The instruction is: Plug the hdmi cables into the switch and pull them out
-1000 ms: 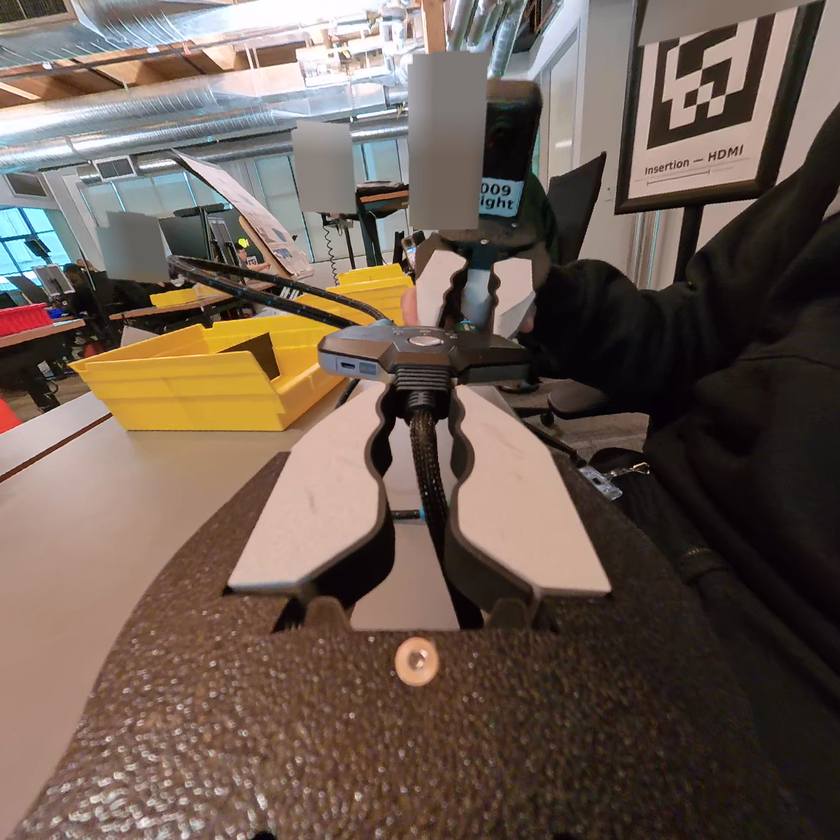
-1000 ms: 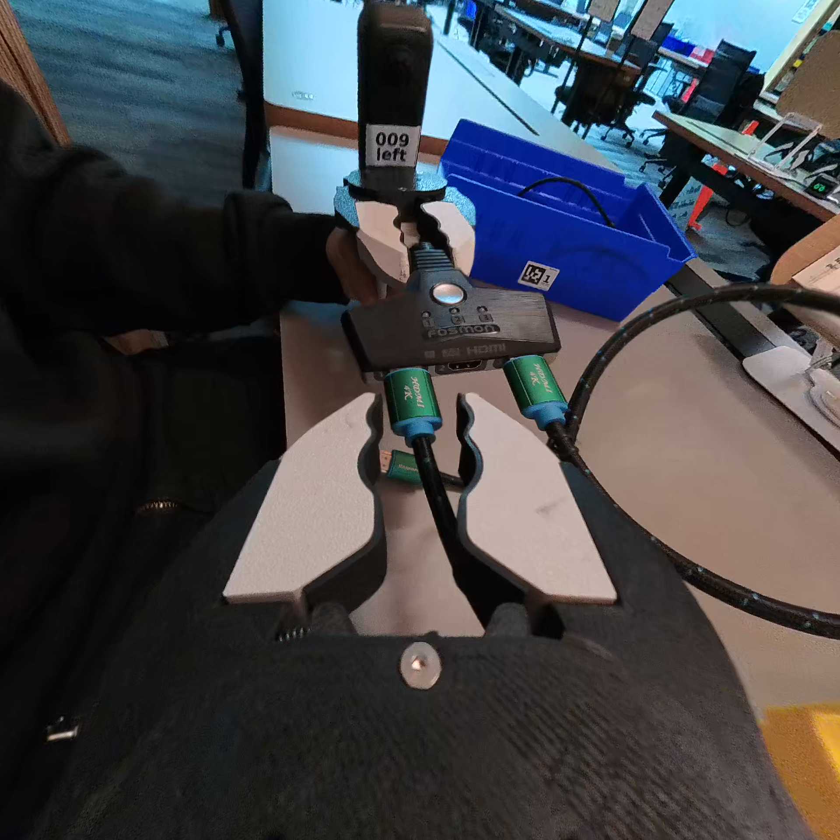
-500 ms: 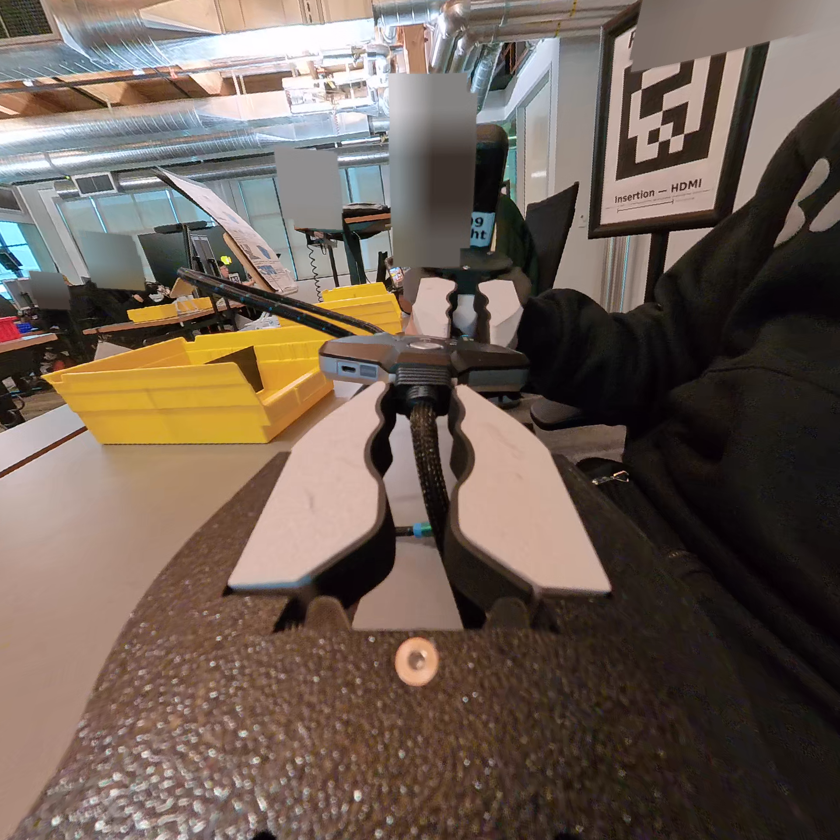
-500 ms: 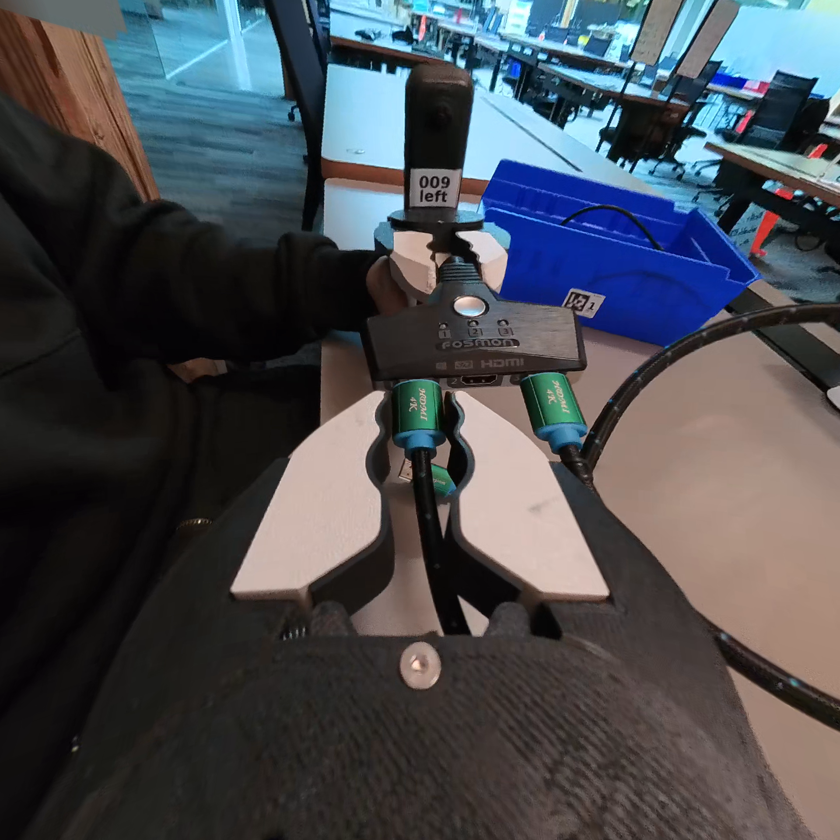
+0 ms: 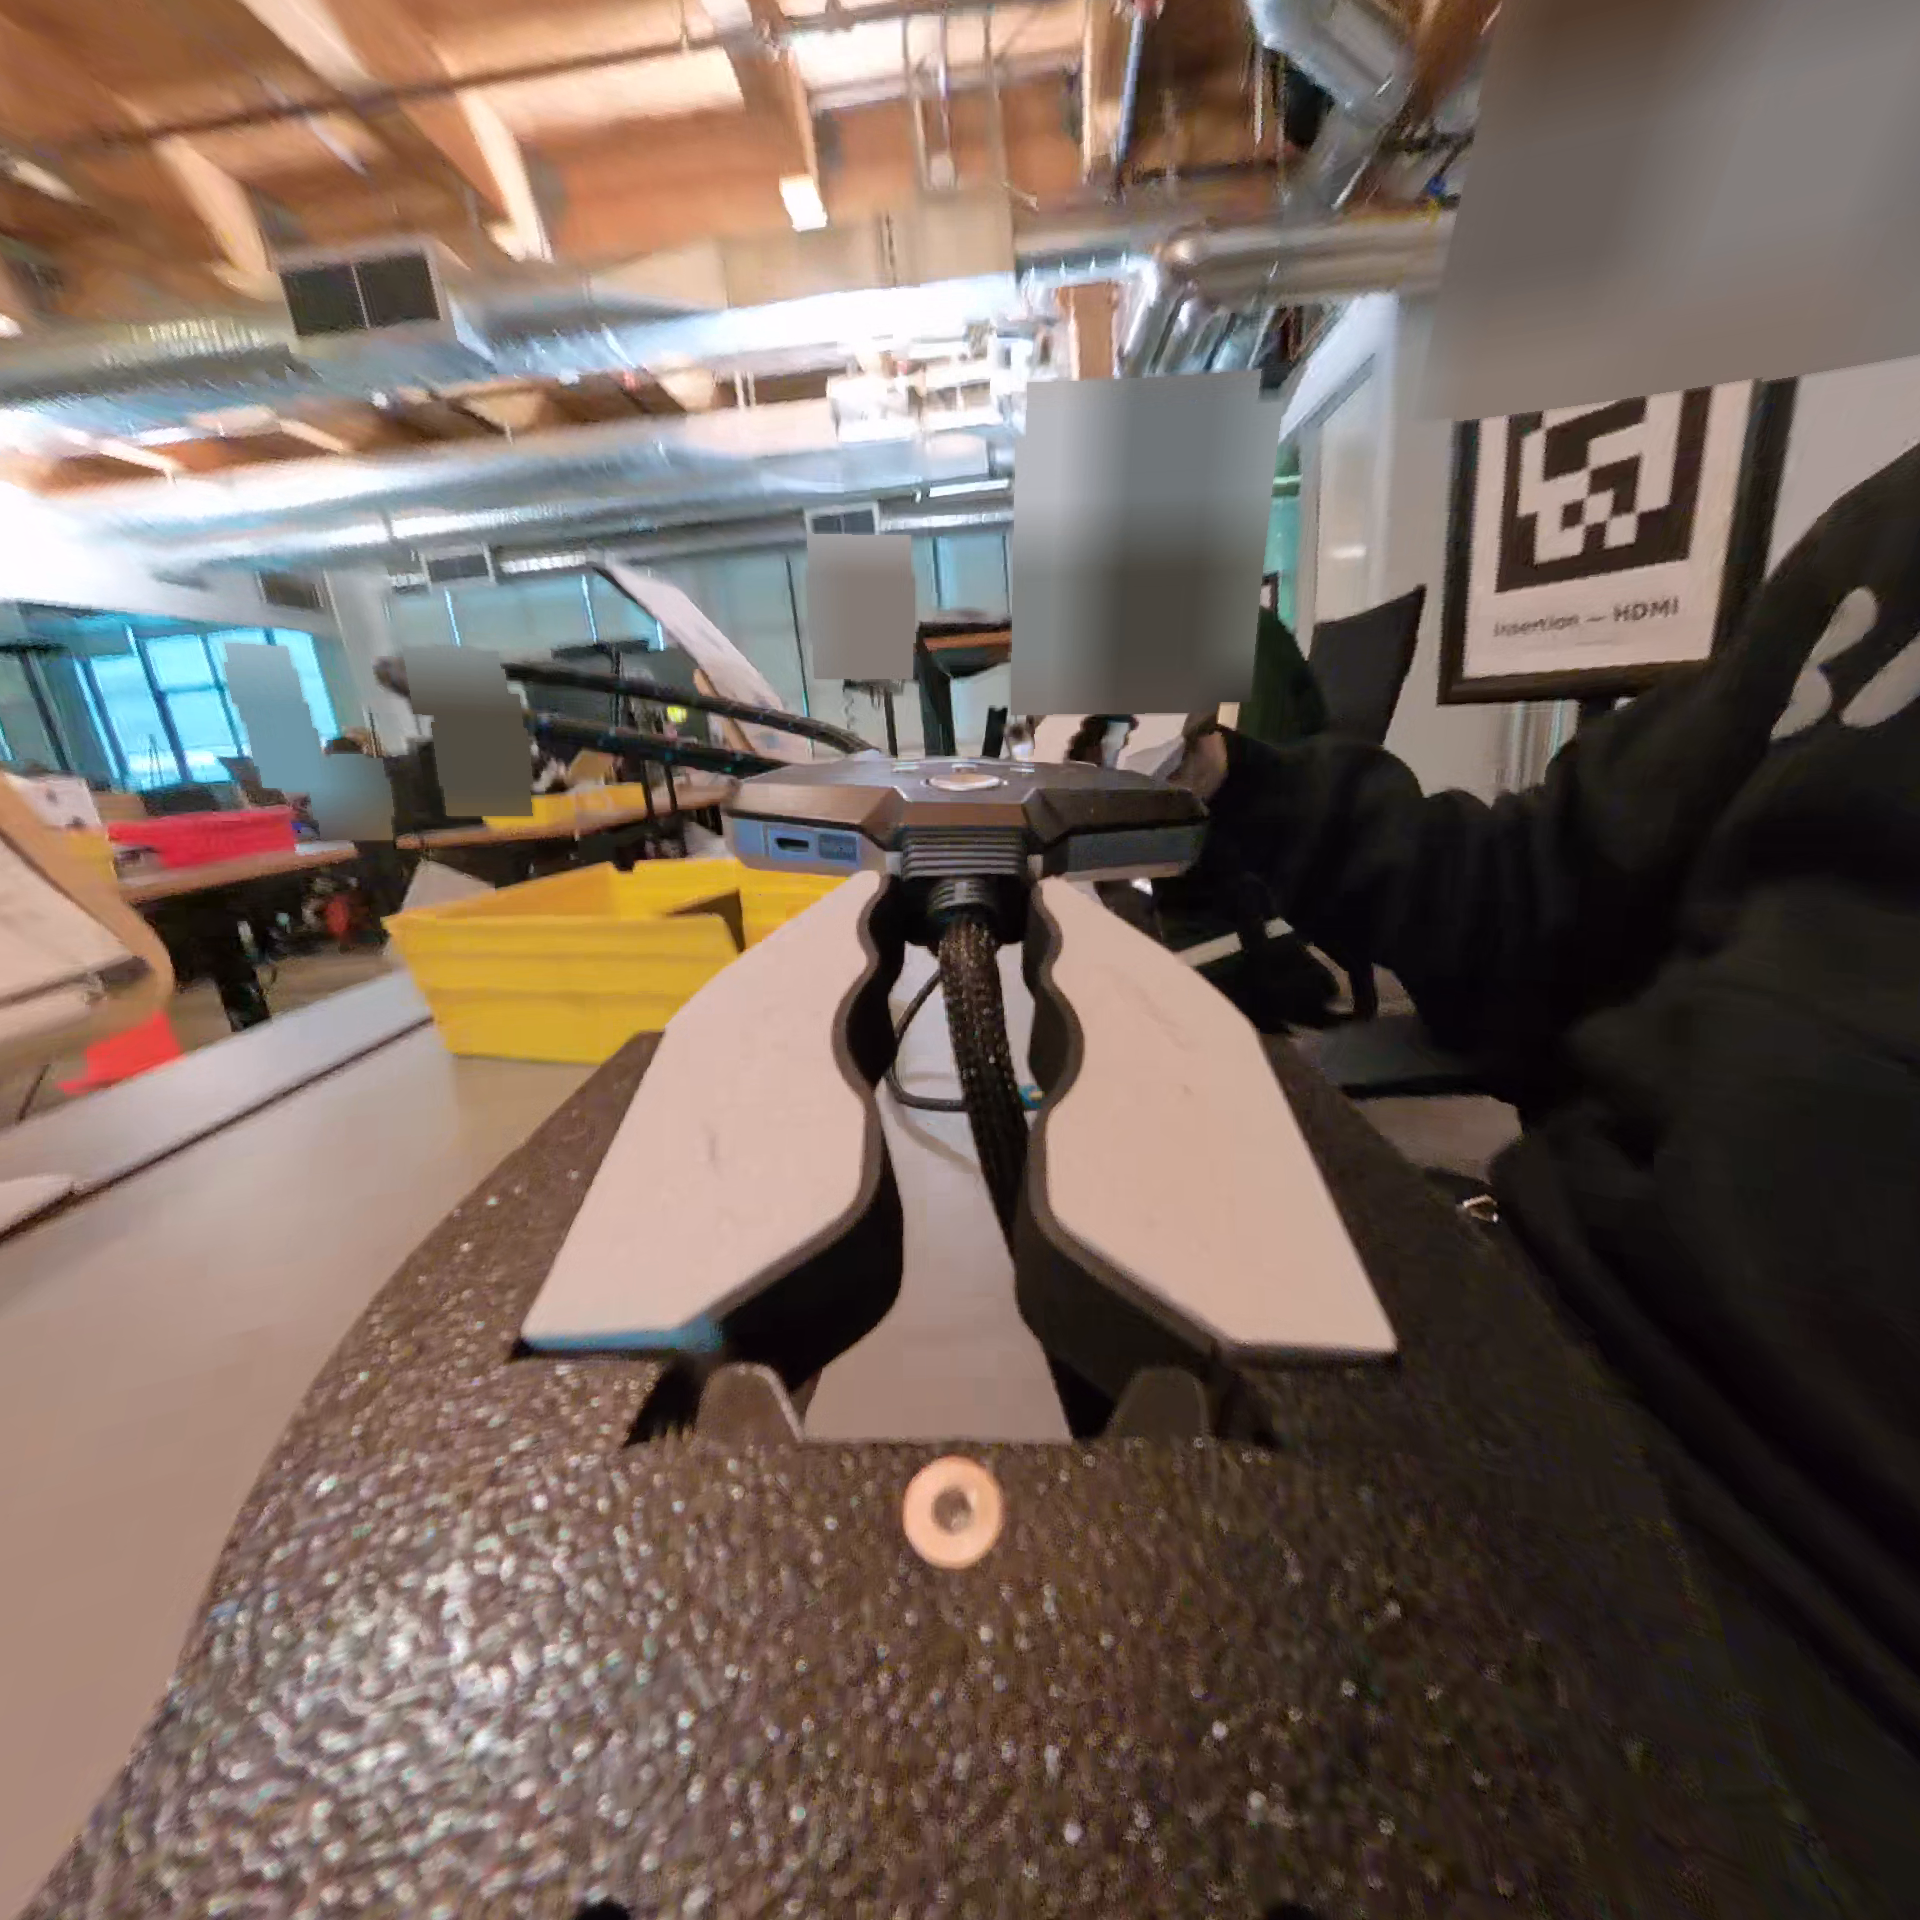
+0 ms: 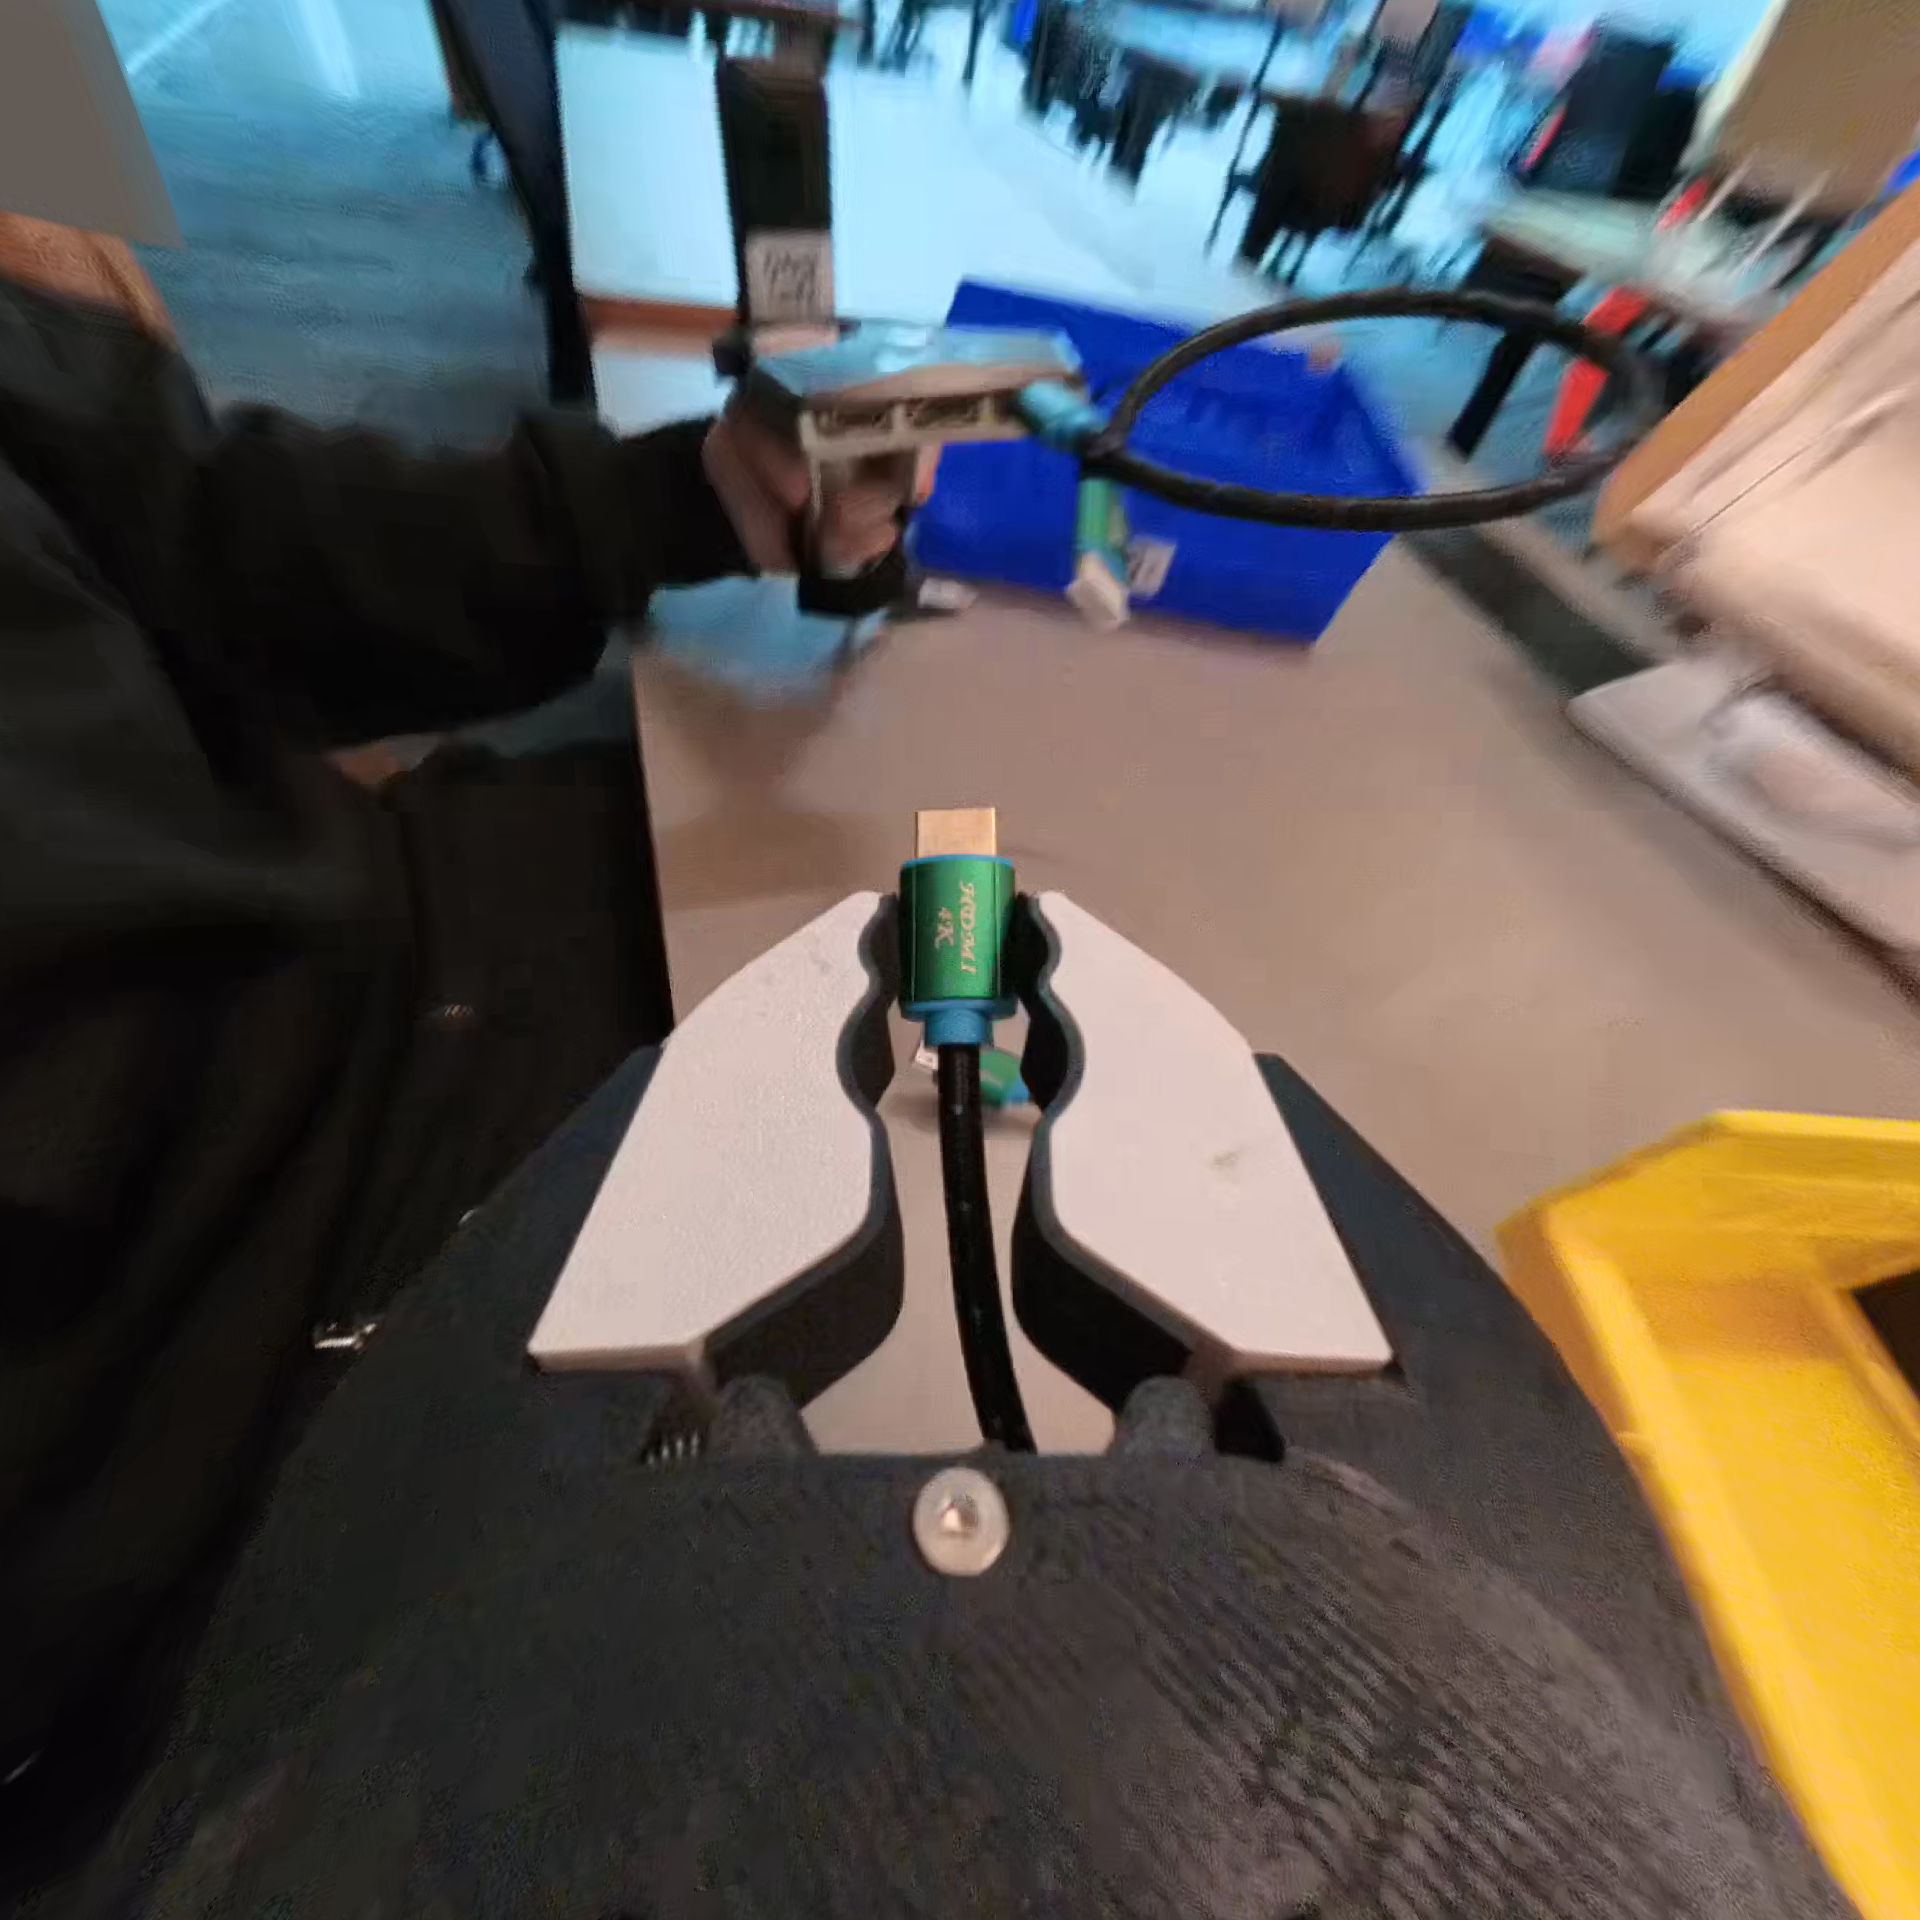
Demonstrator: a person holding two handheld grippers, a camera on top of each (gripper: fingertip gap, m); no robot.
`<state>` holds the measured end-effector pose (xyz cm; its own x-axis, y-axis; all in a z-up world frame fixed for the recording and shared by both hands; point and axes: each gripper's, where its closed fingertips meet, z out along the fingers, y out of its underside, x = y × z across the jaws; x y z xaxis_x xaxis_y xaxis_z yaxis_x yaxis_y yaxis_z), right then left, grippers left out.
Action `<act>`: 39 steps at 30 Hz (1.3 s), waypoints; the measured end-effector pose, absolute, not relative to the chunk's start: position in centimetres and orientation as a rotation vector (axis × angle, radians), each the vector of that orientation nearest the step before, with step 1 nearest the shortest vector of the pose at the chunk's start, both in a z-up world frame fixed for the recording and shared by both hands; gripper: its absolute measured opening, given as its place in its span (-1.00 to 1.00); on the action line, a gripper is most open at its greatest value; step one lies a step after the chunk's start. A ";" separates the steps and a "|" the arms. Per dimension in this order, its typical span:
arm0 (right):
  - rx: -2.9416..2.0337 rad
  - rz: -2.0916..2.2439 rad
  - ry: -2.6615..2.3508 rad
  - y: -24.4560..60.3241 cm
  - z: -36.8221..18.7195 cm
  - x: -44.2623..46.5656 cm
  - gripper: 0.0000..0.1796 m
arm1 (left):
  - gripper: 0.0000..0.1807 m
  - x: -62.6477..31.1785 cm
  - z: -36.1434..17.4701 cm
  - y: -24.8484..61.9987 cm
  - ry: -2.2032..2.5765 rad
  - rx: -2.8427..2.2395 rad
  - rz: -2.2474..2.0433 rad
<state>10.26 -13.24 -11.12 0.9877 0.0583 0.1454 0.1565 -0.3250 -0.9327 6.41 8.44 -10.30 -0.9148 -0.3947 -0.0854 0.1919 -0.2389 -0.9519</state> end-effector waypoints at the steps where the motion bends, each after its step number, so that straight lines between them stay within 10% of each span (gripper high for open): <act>1: -1.883 -0.149 -0.166 -14.0 -9.9 10.5 -0.76 | -0.76 6.1 -9.6 8.5 1.629 -0.216 -2.206; 13: -1.757 -0.704 0.076 -19.9 2.3 21.3 -0.76 | -0.76 5.7 -8.9 7.0 1.628 -0.179 -2.196; 39: -2.331 -0.384 0.587 -14.5 -19.2 36.6 -0.69 | -0.76 6.5 -10.3 6.7 1.663 -0.248 -2.233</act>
<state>36.58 -14.53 -19.18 0.8541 -0.5086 0.1089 -0.3037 -0.6575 -0.6895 6.54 6.67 -10.27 -0.9253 -0.3737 -0.0641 0.1686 -0.2540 -0.9524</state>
